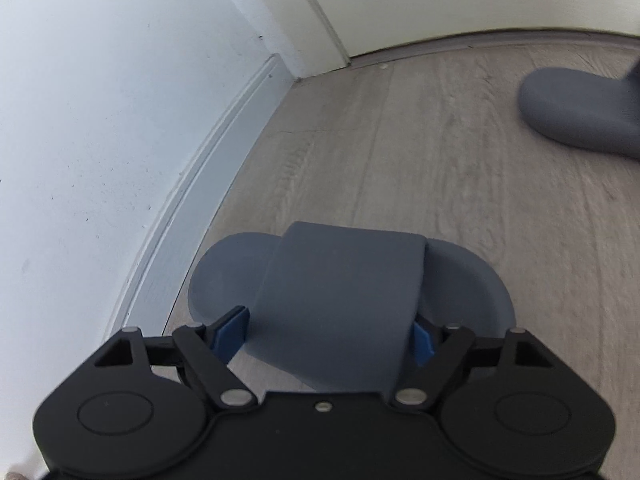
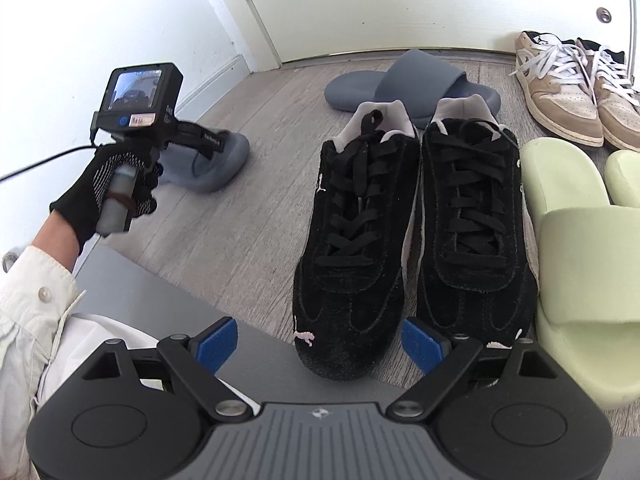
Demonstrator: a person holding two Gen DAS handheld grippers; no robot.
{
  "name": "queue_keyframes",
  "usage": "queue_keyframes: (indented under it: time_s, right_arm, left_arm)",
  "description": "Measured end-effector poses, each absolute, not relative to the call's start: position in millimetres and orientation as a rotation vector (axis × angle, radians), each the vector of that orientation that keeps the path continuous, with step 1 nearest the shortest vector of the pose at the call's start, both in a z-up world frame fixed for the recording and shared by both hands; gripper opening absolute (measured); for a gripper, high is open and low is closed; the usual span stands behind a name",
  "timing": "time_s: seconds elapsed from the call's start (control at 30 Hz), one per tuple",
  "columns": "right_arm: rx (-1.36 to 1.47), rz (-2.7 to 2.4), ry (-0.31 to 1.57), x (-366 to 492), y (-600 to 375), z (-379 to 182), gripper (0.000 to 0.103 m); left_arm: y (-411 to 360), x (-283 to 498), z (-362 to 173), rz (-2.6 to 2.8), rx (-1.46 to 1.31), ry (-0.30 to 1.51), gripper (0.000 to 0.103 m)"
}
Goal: Organize scattered shoes
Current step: 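Grasp the dark grey slide strap with the left gripper while the right gripper releases the sneaker, then carry the dark grey slide with the left gripper toward the tan sneakers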
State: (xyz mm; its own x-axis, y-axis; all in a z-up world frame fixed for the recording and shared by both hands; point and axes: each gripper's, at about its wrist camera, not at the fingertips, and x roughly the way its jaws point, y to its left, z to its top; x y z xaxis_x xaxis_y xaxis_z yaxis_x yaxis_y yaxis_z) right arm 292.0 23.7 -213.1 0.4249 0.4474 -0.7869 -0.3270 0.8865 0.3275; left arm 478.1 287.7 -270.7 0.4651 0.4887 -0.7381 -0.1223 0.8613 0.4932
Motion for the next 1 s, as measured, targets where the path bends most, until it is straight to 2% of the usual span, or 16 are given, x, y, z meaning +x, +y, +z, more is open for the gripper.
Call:
queue_keyframes:
  time_s: [0.2,0.33,0.5,0.7,1.0]
  right_arm:
    - [0.161,0.489,1.007,285.2,15.5,-206.2,0.09]
    - [0.18,0.482,0.984,284.7,4.8,-201.0,0.09]
    - [0.202,0.446,0.954,289.5,-13.1,-196.8,0.09]
    - [0.118,0.34,0.858,324.0,-40.5,-184.2,0.09]
    - [0.076,0.23,0.795,429.6,-79.1,-181.6,0.092]
  left_arm:
    - [245.2,440.9,-253.5,0.252,0.418,0.97,0.085]
    - [261.7,426.8,-214.3,0.206,0.111,0.899,0.091]
    - [249.8,431.2,-173.0,0.181,-0.096,0.804,0.094]
    - [179.3,473.8,-153.5,0.032,-0.062,0.789,0.094]
    - [94.8,554.9,-188.7,-0.02,0.163,0.822,0.094]
